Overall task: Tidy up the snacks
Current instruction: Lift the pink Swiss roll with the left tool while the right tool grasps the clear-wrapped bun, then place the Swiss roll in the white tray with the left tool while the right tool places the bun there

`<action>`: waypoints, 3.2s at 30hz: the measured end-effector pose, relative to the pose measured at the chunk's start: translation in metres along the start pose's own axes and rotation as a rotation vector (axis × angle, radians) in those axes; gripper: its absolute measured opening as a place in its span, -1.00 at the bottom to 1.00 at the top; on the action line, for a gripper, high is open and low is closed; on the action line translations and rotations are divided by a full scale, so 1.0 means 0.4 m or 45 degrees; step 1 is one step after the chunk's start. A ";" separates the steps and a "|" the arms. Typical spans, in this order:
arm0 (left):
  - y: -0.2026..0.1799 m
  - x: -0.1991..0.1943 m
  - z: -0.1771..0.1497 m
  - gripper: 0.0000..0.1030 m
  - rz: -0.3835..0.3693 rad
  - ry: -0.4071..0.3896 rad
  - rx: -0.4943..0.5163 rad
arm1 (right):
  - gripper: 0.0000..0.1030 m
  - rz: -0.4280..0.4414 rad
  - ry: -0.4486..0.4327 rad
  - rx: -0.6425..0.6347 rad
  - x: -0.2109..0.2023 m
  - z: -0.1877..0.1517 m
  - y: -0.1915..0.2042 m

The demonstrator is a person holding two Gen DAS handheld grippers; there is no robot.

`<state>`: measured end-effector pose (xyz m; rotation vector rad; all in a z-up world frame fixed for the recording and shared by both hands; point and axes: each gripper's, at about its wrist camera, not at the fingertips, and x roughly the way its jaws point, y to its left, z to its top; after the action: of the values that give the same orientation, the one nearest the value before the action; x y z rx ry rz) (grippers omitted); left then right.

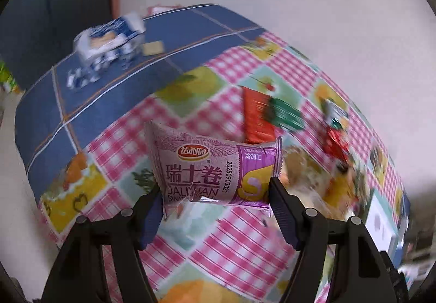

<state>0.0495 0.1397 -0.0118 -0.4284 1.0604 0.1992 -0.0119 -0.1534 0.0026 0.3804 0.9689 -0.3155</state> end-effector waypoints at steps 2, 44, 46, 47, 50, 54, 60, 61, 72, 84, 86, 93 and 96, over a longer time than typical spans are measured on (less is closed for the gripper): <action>0.023 0.022 0.013 0.43 -0.016 0.031 -0.052 | 1.00 0.020 0.000 -0.044 0.005 0.004 0.047; 0.115 0.135 0.051 0.45 -0.102 0.222 -0.293 | -0.14 0.266 0.279 -0.019 0.225 -0.050 0.311; 0.111 0.133 0.050 0.45 -0.106 0.222 -0.288 | -0.15 0.274 0.278 -0.015 0.221 -0.050 0.306; 0.108 0.131 0.050 0.45 -0.106 0.220 -0.283 | -0.16 0.283 0.276 -0.010 0.217 -0.049 0.302; 0.102 0.122 0.052 0.45 -0.110 0.210 -0.268 | -0.16 0.304 0.267 -0.002 0.196 -0.046 0.291; 0.079 0.098 0.054 0.45 -0.104 0.181 -0.227 | -0.16 0.335 0.241 0.019 0.153 -0.029 0.263; 0.013 0.066 0.047 0.45 -0.131 0.156 -0.135 | -0.16 0.339 0.196 0.078 0.091 0.009 0.188; -0.003 0.061 0.044 0.45 -0.136 0.148 -0.112 | -0.16 0.335 0.185 0.096 0.080 0.019 0.165; -0.262 0.046 -0.025 0.45 -0.222 0.146 0.189 | -0.16 0.168 0.079 0.291 0.024 0.108 -0.087; -0.582 0.048 -0.186 0.45 -0.394 0.202 0.593 | -0.16 -0.040 -0.022 0.542 0.011 0.166 -0.395; -0.632 0.051 -0.221 0.45 -0.421 0.214 0.651 | -0.16 -0.062 -0.034 0.575 0.015 0.171 -0.436; -0.743 0.085 -0.269 0.45 -0.464 0.226 0.751 | -0.16 -0.070 -0.046 0.611 0.063 0.192 -0.511; -0.774 0.098 -0.270 0.45 -0.484 0.213 0.769 | -0.16 -0.073 -0.055 0.597 0.083 0.208 -0.526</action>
<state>0.0933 -0.1876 -0.0156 -0.0917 1.1217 -0.4947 -0.0223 -0.3808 -0.0192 0.7701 0.8592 -0.6038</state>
